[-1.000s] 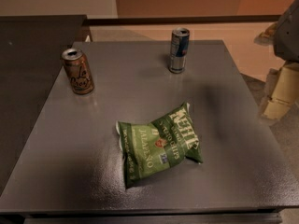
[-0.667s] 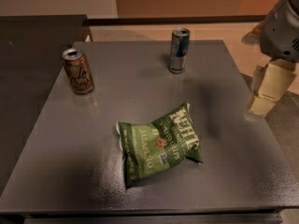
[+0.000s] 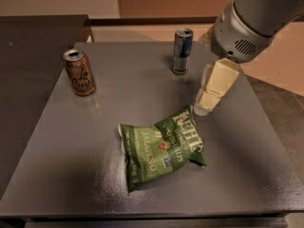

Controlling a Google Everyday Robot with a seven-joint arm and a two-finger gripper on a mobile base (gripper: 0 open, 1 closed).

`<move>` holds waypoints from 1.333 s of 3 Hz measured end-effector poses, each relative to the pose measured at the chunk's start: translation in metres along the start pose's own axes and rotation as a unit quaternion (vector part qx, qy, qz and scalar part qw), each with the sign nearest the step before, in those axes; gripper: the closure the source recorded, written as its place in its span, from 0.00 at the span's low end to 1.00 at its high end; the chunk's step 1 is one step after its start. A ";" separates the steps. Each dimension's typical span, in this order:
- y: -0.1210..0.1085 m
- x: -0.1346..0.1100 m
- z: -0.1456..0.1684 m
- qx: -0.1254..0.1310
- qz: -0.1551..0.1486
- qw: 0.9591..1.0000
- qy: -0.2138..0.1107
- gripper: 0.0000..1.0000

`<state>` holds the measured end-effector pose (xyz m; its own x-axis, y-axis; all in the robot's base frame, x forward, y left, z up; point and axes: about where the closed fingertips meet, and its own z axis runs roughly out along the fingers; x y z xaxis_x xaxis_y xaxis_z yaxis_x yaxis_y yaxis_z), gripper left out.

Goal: Move orange can near green jalapeno chip bag

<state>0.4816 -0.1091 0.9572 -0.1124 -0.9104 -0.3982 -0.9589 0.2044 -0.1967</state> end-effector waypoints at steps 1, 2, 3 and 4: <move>-0.009 -0.042 0.028 0.009 -0.010 0.999 -0.040 0.00; -0.015 -0.083 0.060 0.015 -0.021 0.996 -0.081 0.00; -0.017 -0.125 0.097 0.002 -0.023 0.993 -0.118 0.00; -0.018 -0.164 0.127 -0.023 -0.019 0.989 -0.147 0.00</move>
Offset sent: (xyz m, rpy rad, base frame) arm 0.0664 0.1549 -0.0348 0.2399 -0.1195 0.0924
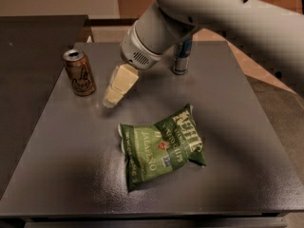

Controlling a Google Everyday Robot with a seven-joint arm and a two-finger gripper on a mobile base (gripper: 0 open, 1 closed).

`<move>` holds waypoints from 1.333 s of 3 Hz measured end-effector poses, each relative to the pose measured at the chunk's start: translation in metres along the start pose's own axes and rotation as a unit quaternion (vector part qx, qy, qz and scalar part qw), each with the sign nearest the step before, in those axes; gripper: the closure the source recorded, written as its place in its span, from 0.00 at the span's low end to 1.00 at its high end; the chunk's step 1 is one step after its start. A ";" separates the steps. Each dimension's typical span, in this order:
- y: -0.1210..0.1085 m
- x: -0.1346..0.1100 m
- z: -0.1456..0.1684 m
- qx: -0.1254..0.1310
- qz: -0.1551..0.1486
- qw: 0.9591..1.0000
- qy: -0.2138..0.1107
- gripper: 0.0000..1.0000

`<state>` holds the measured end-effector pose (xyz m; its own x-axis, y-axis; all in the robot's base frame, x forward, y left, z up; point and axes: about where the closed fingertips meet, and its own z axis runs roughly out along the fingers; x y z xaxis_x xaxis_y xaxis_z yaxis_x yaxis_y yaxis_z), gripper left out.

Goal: Move orange can near green jalapeno chip bag

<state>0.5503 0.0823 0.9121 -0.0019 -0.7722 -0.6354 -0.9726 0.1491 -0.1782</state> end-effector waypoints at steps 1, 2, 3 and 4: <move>0.001 -0.034 0.034 -0.024 0.009 0.999 -0.029 0.00; -0.002 -0.059 0.056 -0.021 0.017 0.999 -0.045 0.00; -0.010 -0.072 0.075 0.007 0.031 0.999 -0.044 0.00; -0.020 -0.073 0.084 0.028 0.046 0.998 -0.037 0.18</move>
Offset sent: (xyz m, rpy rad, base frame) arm 0.0301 0.1192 -0.0044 0.1455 0.0385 -0.0097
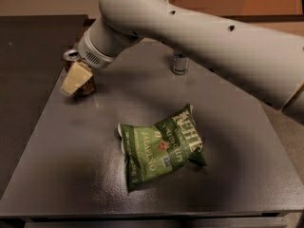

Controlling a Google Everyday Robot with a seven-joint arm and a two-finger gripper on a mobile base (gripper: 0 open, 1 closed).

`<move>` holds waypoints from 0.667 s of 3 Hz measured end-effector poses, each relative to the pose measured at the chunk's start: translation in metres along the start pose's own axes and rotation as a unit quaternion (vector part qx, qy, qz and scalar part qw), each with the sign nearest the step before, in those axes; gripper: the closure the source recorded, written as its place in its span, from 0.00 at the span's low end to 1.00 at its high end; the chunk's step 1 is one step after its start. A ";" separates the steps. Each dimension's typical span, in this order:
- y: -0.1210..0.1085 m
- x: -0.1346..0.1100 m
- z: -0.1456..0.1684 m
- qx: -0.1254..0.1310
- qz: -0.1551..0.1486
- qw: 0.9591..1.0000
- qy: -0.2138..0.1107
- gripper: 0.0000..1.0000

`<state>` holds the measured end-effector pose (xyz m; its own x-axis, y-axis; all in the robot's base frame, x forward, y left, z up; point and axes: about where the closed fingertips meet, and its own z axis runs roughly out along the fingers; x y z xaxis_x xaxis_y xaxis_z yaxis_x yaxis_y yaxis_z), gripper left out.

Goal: Move orange can near green jalapeno chip bag

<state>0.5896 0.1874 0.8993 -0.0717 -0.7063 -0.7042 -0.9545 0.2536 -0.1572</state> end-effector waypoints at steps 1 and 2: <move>-0.006 -0.001 0.002 0.010 0.013 1.000 0.000 0.41; -0.009 -0.006 -0.005 0.010 0.029 0.999 -0.008 0.65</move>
Offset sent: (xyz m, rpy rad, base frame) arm 0.0126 -0.0072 0.0183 0.0660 0.0496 -0.0814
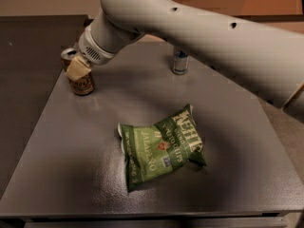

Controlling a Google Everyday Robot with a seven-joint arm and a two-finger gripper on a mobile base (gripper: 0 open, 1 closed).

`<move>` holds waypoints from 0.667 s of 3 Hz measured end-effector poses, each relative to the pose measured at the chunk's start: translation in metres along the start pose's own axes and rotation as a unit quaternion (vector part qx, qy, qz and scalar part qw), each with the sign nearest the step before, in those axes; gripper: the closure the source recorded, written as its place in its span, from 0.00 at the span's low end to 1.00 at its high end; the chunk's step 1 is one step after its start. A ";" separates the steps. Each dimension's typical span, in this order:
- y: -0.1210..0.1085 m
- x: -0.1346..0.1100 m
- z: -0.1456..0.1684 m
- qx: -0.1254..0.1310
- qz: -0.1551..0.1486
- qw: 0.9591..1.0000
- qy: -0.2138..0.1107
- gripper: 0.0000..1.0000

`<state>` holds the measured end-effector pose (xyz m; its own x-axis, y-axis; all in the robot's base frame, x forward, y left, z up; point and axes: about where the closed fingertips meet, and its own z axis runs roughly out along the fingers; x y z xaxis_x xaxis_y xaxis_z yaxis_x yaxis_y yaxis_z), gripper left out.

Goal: Move orange can near green jalapeno chip bag

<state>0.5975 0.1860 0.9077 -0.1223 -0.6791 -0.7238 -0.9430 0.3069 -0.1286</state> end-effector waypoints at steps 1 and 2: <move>-0.005 -0.001 -0.023 -0.008 0.009 1.000 -0.013 0.88; -0.010 0.010 -0.046 -0.015 0.015 1.000 -0.015 1.00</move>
Offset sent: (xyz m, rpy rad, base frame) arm -0.0069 -0.0776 0.0353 0.0557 0.0521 -0.0006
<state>0.5917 0.1448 0.9330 -0.1420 -0.6487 -0.7477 -0.9477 0.3071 -0.0865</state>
